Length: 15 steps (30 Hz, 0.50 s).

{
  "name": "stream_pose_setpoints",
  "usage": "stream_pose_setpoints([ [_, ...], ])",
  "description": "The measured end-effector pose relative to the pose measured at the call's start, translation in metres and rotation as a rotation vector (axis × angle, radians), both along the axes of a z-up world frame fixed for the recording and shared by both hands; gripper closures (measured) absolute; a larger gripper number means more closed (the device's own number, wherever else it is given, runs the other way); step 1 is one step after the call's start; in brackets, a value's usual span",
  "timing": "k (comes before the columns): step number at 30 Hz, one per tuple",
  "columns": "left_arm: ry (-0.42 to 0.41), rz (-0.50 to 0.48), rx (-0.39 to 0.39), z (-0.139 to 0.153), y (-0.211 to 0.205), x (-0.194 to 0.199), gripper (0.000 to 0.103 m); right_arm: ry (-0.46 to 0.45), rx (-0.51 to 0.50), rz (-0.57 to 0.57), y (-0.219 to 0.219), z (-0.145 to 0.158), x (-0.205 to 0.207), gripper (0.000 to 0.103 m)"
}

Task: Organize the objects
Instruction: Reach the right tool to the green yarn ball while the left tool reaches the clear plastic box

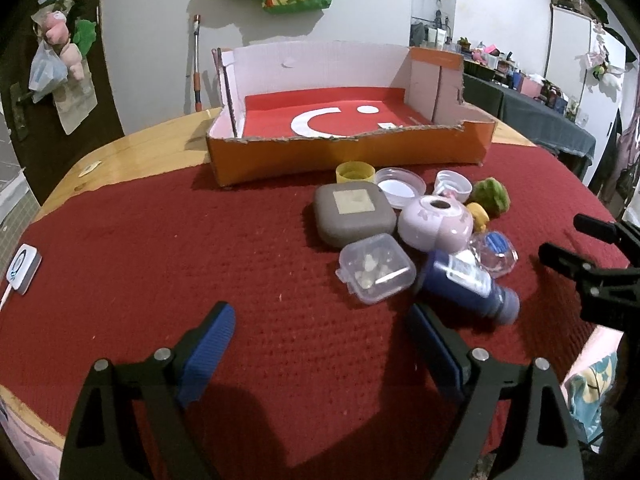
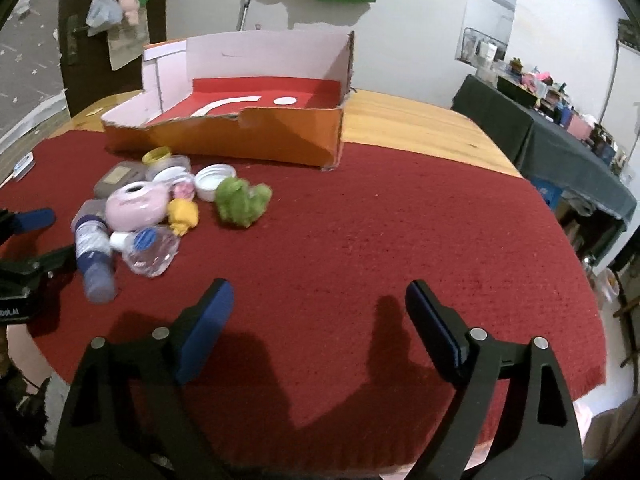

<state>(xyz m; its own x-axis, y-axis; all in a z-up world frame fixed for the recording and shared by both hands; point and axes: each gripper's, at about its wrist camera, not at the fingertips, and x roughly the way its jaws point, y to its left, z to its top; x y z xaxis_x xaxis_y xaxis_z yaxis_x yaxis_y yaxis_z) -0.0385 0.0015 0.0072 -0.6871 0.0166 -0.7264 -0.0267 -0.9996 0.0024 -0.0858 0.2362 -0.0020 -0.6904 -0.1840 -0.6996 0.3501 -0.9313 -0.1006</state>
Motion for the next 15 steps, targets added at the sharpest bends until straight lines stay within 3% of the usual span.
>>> stream_pose_setpoints([
  [15, -0.012, -0.007, 0.012, 0.0, 0.006, -0.022, 0.013, -0.093, -0.036, 0.083, -0.026, 0.001, -0.046, 0.016],
])
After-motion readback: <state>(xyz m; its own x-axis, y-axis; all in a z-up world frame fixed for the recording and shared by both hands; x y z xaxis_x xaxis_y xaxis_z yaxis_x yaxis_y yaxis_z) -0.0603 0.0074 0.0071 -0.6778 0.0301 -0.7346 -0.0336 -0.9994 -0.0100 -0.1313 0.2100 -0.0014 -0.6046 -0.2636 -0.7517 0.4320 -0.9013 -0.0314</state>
